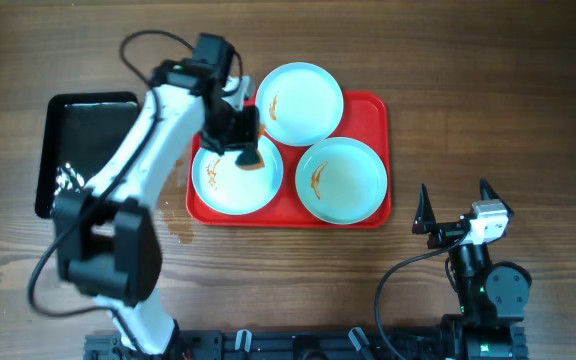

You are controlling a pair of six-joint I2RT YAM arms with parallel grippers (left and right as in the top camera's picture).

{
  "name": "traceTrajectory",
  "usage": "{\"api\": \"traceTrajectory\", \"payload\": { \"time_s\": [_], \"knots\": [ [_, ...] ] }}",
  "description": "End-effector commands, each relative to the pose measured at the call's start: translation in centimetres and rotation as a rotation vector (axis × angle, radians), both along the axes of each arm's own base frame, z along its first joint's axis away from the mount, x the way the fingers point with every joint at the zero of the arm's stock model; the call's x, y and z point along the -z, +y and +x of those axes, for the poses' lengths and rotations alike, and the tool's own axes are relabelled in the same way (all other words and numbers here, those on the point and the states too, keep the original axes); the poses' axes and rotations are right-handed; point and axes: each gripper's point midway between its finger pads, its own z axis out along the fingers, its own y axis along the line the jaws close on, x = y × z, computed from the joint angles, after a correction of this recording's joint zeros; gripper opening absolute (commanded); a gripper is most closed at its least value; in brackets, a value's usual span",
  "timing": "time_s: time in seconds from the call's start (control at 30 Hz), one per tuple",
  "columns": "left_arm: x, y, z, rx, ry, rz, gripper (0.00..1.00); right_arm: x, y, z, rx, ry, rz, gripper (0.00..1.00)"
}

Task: Clean dirty plates on tray and stack at the side
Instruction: 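Carry the sponge with the left gripper onto the left white plate, then reach the right gripper to the left plate's rim and grip it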

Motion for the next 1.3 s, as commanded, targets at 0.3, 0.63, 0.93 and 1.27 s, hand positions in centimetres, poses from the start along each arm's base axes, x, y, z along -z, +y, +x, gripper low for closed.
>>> {"api": "traceTrajectory", "payload": {
  "time_s": [0.3, 0.63, 0.93, 1.27],
  "knots": [
    [6.1, 2.1, -1.5, -0.208, 0.185, 0.245, 0.04, -0.2, -0.4, 0.0, 0.02, -0.012, -0.018, 1.0],
    [6.1, 2.1, -1.4, -0.208, 0.18, 0.248, 0.04, -0.5, 0.4, -0.1, -0.028, -0.021, -0.008, 1.0],
    [6.1, 2.1, -1.0, -0.211, 0.165, 0.24, 0.04, -0.7, 9.8, -4.2, -0.596, 0.314, 0.81, 1.0],
    [6.1, 2.1, -1.0, -0.211, 0.166, 0.241, 0.04, -16.7, 9.5, -9.0, -0.841, -0.139, 0.856, 1.0]
  ]
}}
